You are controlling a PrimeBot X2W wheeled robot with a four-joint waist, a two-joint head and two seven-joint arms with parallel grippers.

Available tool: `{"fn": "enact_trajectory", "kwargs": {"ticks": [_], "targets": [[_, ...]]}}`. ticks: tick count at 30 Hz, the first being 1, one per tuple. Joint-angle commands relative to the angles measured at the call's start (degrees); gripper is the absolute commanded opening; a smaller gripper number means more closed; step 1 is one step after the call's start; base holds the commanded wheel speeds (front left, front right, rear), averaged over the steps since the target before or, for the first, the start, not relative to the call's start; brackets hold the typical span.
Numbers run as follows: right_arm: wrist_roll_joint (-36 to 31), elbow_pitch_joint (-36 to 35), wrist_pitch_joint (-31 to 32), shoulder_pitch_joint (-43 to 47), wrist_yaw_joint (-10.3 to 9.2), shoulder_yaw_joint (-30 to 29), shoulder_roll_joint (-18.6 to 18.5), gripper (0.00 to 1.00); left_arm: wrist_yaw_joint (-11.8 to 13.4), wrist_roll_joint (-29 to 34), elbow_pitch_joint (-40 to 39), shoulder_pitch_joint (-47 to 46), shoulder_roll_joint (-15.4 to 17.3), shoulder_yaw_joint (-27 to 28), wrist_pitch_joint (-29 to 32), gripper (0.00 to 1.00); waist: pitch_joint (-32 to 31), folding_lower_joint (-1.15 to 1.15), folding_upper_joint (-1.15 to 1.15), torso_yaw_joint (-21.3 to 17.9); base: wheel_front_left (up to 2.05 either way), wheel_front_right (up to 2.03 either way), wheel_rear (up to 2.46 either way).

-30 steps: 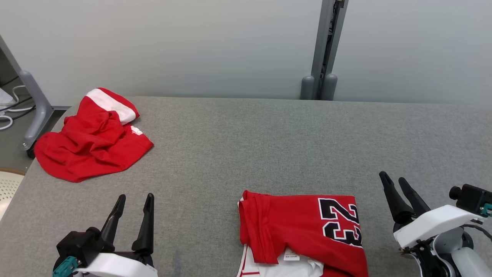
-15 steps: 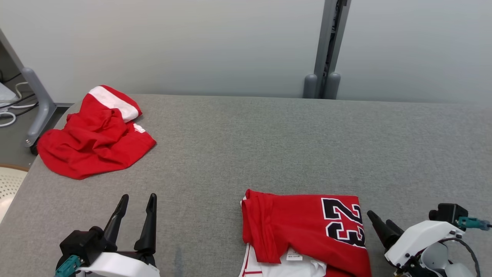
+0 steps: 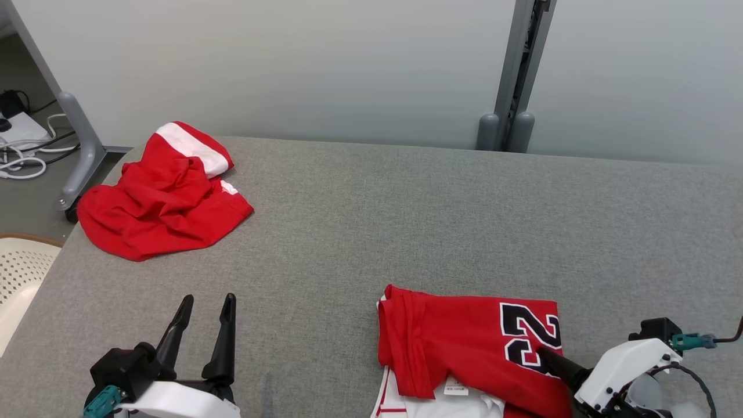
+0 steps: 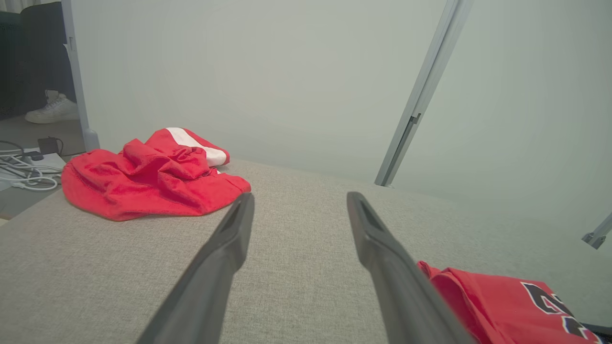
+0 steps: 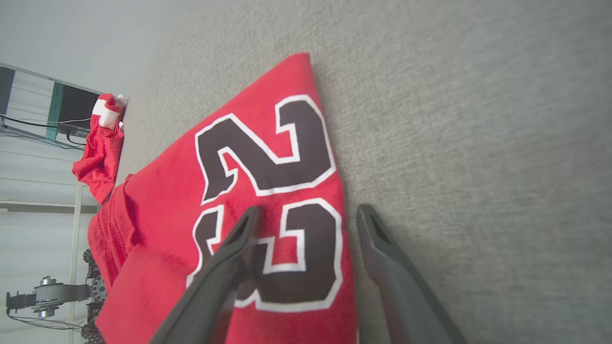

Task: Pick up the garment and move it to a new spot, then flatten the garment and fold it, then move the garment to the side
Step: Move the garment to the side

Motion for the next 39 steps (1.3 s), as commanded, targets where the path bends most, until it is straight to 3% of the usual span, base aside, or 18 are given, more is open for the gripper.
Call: {"fn": "enact_trajectory", "kwargs": {"ticks": [1,3,4,6,7,19,27,39], "targets": [[0.21,0.22,0.54,0.25,0.0,0.26,0.32,1.0,-0.26,-0.23,0.07,-0.84,0.3,0.28,-0.21,1.0,0.0,0.0,0.0,0.03,0.0,0.0,0.0],[1.91,-0.05,0.28,0.69,0.0,1.59,0.34,0.96,-0.38,-0.21,0.11,-0.84,0.24,0.24,-0.23,1.0,0.03,0.0,0.0,0.18,0.0,0.0,0.0],[2.51,-0.29,-0.15,0.72,0.0,2.01,0.33,0.65,-0.43,-0.21,0.13,-0.85,0.23,0.27,-0.24,1.0,0.04,0.0,0.0,0.2,0.0,0.0,0.0],[3.24,-0.82,-1.13,0.57,0.01,2.93,0.21,0.11,-0.48,-0.23,0.18,-0.9,0.22,0.36,-0.24,1.0,0.12,0.0,0.0,0.19,0.0,0.0,0.0],[3.44,-1.08,-1.74,0.46,0.02,3.22,0.21,0.0,-0.45,-0.21,0.2,-0.96,0.19,0.39,-0.25,1.0,0.17,0.0,0.0,0.18,0.0,0.0,0.0],[0.59,-7.17,-8.66,-1.88,0.03,7.7,-1.17,0.0,-0.51,0.23,0.47,-1.43,-0.05,0.58,-0.28,1.0,0.37,0.0,0.0,-0.27,0.0,0.0,0.0],[-3.71,-11.67,-14.46,-10.42,0.02,16.51,-10.0,0.0,-1.54,0.86,-0.3,-3.82,0.2,-0.22,-0.19,1.0,5.44,0.0,0.0,-1.74,0.0,0.0,0.0],[-2.57,-5.98,-22.75,-26.21,0.02,19.71,-21.89,0.0,-3.66,3.4,-3.27,-11.92,-1.03,-1.46,-0.21,1.0,17.6,0.0,0.0,-3.44,0.0,0.0,0.0]]}}
